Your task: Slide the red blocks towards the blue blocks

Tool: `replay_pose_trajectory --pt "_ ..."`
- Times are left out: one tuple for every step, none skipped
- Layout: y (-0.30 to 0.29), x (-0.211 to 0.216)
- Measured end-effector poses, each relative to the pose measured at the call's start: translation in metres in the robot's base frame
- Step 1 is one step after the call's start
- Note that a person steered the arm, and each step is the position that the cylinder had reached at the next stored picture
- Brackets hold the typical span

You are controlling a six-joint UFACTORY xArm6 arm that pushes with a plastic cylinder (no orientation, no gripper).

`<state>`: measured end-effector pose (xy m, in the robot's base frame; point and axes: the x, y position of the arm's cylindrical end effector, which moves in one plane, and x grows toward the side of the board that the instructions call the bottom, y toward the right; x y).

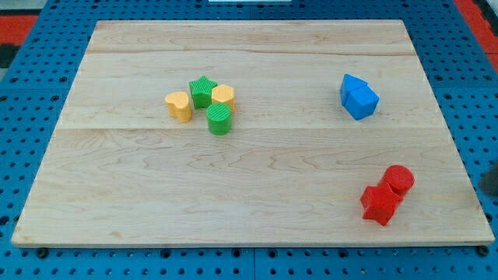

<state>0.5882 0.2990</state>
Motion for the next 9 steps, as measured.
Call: replay_pose_trajectory --pt "-0.018 0.03" --pt "-0.049 0.027" --pt "-0.087 0.03" --pt "-0.115 0.029" --pt "-0.139 0.03" --pt "-0.145 0.024" --pt "-0.14 0.008" --pt "-0.125 0.001" --pt "-0.109 -0.003"
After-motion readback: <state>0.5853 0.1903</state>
